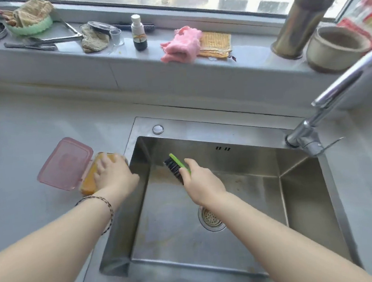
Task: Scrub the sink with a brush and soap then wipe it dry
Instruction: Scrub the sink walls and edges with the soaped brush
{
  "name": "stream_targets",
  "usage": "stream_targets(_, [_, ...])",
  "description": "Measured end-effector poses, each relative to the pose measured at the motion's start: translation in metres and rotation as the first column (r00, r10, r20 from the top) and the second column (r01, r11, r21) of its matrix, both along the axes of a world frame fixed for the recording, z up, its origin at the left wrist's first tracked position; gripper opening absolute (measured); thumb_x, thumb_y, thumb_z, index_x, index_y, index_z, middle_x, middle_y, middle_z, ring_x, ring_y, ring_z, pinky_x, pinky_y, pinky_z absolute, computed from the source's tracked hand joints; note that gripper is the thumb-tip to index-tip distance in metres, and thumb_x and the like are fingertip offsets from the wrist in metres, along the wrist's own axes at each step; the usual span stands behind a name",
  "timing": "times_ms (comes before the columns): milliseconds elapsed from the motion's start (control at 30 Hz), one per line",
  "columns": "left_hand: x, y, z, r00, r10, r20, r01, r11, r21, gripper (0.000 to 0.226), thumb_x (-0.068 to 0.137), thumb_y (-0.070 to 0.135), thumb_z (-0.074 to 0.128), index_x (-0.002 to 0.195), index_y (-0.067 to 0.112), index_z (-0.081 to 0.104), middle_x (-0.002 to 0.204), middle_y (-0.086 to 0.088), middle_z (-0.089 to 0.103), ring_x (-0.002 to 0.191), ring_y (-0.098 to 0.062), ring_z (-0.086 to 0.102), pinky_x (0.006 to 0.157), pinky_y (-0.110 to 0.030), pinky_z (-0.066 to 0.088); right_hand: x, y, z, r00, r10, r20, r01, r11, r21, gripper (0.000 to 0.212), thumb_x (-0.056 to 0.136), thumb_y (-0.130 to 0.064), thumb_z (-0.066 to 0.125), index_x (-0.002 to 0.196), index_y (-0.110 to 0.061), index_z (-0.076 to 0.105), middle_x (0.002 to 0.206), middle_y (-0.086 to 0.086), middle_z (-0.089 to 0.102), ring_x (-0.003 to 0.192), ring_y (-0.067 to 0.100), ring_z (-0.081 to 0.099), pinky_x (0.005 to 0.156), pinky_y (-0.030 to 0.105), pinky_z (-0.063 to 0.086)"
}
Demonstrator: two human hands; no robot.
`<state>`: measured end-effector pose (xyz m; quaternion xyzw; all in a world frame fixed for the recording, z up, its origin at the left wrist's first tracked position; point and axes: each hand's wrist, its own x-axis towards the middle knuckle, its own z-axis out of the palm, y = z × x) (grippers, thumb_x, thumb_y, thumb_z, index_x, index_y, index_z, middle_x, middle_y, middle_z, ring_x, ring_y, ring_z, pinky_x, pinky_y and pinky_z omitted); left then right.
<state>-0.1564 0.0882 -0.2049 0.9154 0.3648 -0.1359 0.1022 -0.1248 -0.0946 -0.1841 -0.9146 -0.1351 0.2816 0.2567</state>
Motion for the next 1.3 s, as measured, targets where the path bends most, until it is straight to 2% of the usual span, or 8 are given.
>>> stream_targets(100, [0.018, -0.053, 0.007, 0.964, -0.264, 0.031, 0.265, 0.945, -0.193, 0.047, 0.086, 0.029, 0.053, 0.129, 0.015, 0.041, 0.131, -0.008, 0.050, 0.118, -0.027, 0.049, 0.097, -0.035, 0.042, 0.014, -0.075, 0.009, 0.988, -0.151, 0.038, 0.149, 0.988, 0.040, 0.045, 0.101, -0.037, 0.021, 0.145, -0.031, 0.025, 0.127, 0.012, 0.057, 0.113, 0.033, 0.053, 0.088, 0.037, 0.041])
stream_targets(233, [0.026, -0.138, 0.014, 0.824, -0.555, -0.112, 0.473, 0.783, -0.403, 0.040, 0.088, 0.034, 0.052, 0.125, 0.017, 0.049, 0.127, -0.002, 0.054, 0.114, -0.020, 0.053, 0.091, -0.025, 0.042, 0.044, -0.163, 0.020, 0.919, -0.375, 0.118, 0.374, 0.927, 0.033, 0.047, 0.100, -0.035, 0.023, 0.147, -0.034, 0.022, 0.130, 0.014, 0.056, 0.118, 0.033, 0.050, 0.091, 0.037, 0.040])
stream_targets(367, [0.032, -0.197, 0.013, 0.788, -0.610, -0.079, 0.517, 0.726, -0.453, 0.039, 0.088, 0.035, 0.051, 0.124, 0.020, 0.047, 0.123, 0.002, 0.057, 0.111, -0.018, 0.054, 0.091, -0.027, 0.042, 0.074, -0.222, 0.024, 0.820, -0.538, 0.193, 0.541, 0.840, 0.041, 0.048, 0.099, -0.031, 0.024, 0.147, -0.035, 0.021, 0.133, 0.012, 0.054, 0.120, 0.033, 0.048, 0.095, 0.036, 0.039])
stream_targets(600, [0.037, -0.231, 0.014, 0.866, -0.498, 0.048, 0.452, 0.737, -0.503, 0.043, 0.089, 0.029, 0.050, 0.130, 0.021, 0.040, 0.116, 0.003, 0.059, 0.092, -0.015, 0.053, 0.075, -0.023, 0.040, 0.101, -0.259, 0.016, 0.777, -0.566, 0.276, 0.584, 0.812, 0.022, 0.037, 0.099, -0.030, 0.025, 0.129, -0.022, 0.045, 0.118, 0.018, 0.060, 0.108, 0.035, 0.053, 0.079, 0.034, 0.037])
stream_targets(733, [0.038, -0.231, 0.012, 0.920, -0.385, 0.072, 0.360, 0.761, -0.540, 0.041, 0.090, 0.025, 0.050, 0.130, 0.017, 0.041, 0.115, -0.004, 0.059, 0.081, -0.016, 0.050, 0.072, -0.023, 0.038, 0.097, -0.269, 0.012, 0.799, -0.487, 0.353, 0.538, 0.841, -0.057, 0.039, 0.099, -0.032, 0.026, 0.133, -0.023, 0.043, 0.115, 0.017, 0.062, 0.104, 0.036, 0.056, 0.078, 0.035, 0.041])
stream_targets(833, [0.036, -0.231, 0.009, 0.947, -0.314, 0.069, 0.299, 0.779, -0.552, 0.037, 0.089, 0.022, 0.051, 0.125, 0.016, 0.045, 0.102, -0.007, 0.062, 0.074, -0.018, 0.054, 0.066, -0.025, 0.042, 0.098, -0.273, 0.012, 0.811, -0.421, 0.406, 0.508, 0.852, -0.130, 0.039, 0.099, -0.031, 0.025, 0.132, -0.019, 0.042, 0.111, 0.017, 0.063, 0.100, 0.036, 0.057, 0.073, 0.034, 0.041])
stream_targets(1000, [0.029, -0.224, 0.003, 0.970, -0.231, 0.069, 0.228, 0.788, -0.571, 0.035, 0.087, 0.021, 0.052, 0.122, 0.015, 0.049, 0.095, -0.004, 0.061, 0.087, -0.020, 0.065, 0.067, -0.025, 0.044, 0.100, -0.278, 0.015, 0.806, -0.409, 0.427, 0.514, 0.842, -0.164, 0.035, 0.099, -0.031, 0.027, 0.114, -0.009, 0.050, 0.105, 0.020, 0.063, 0.095, 0.037, 0.058, 0.072, 0.035, 0.041])
stream_targets(1300, [0.020, -0.207, 0.000, 0.986, -0.150, 0.078, 0.166, 0.769, -0.618, 0.034, 0.086, 0.017, 0.052, 0.120, 0.014, 0.048, 0.101, -0.006, 0.061, 0.087, -0.019, 0.064, 0.068, -0.025, 0.043, 0.088, -0.279, 0.011, 0.794, -0.461, 0.395, 0.543, 0.831, -0.122, 0.036, 0.099, -0.033, 0.028, 0.121, -0.015, 0.051, 0.109, 0.020, 0.063, 0.099, 0.037, 0.057, 0.074, 0.034, 0.041])
